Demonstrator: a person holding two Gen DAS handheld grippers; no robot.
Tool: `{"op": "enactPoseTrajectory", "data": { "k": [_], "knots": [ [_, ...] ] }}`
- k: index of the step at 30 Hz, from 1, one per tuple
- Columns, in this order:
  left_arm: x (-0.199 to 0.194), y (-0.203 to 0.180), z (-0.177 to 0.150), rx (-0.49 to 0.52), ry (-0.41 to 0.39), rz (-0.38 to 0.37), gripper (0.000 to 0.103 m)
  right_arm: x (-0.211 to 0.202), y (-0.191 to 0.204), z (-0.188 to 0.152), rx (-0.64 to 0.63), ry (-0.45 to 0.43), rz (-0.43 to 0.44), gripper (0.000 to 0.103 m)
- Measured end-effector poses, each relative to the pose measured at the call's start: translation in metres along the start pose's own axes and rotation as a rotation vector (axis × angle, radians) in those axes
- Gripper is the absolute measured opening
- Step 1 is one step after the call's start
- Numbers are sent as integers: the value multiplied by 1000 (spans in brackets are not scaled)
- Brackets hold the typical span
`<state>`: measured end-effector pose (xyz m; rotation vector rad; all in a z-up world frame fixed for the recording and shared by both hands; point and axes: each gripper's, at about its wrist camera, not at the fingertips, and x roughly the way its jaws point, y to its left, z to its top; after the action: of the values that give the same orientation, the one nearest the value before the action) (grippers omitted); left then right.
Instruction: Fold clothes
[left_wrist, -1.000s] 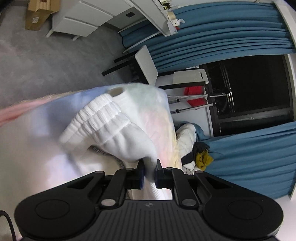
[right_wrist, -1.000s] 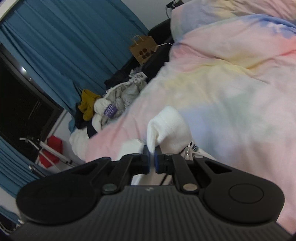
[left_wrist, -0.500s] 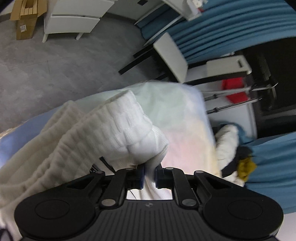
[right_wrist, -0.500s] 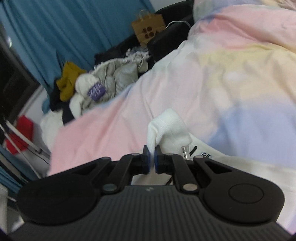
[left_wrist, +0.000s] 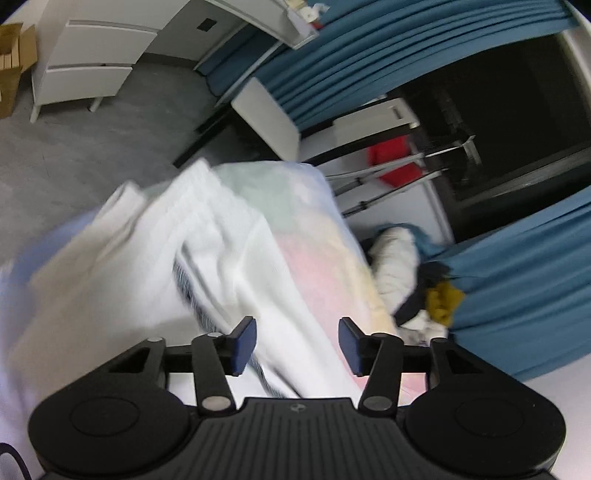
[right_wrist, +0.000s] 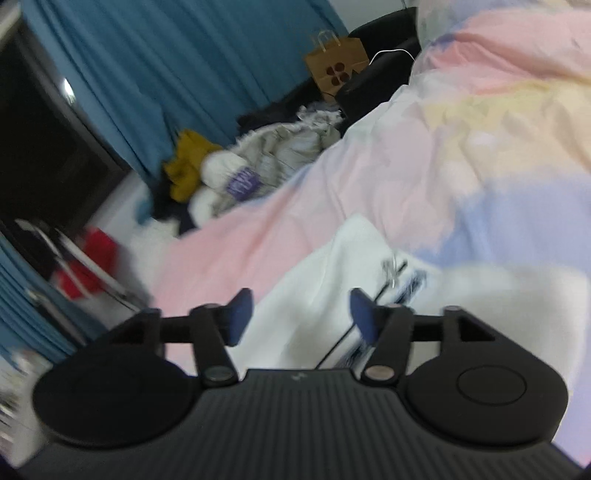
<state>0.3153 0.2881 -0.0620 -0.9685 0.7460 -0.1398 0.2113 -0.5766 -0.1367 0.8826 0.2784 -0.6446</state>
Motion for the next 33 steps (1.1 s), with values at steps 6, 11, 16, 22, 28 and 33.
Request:
{"op": "enactPoseTrajectory", "data": {
  "k": [6, 11, 16, 22, 28, 33],
  "knots": [
    [-70, 24, -71, -74, 2, -56, 62, -52, -29, -27, 255, 39, 17, 73],
    [-90, 59, -112, -136, 35, -25, 67, -90, -69, -42, 478, 91, 49, 73],
    [-77, 98, -118, -252, 30, 39, 67, -103, -130, -75, 700, 193, -4, 73],
    [-63, 114, -111, -285, 28, -3, 67, -81, -145, -76, 706, 224, 52, 73],
    [-44, 121, -103, -271, -5, -18, 65, -53, -139, -66, 568, 200, 74, 73],
    [-29, 115, -100, -232, -35, -11, 61, -35, -139, -56, 463, 159, 87, 72]
  ]
}}
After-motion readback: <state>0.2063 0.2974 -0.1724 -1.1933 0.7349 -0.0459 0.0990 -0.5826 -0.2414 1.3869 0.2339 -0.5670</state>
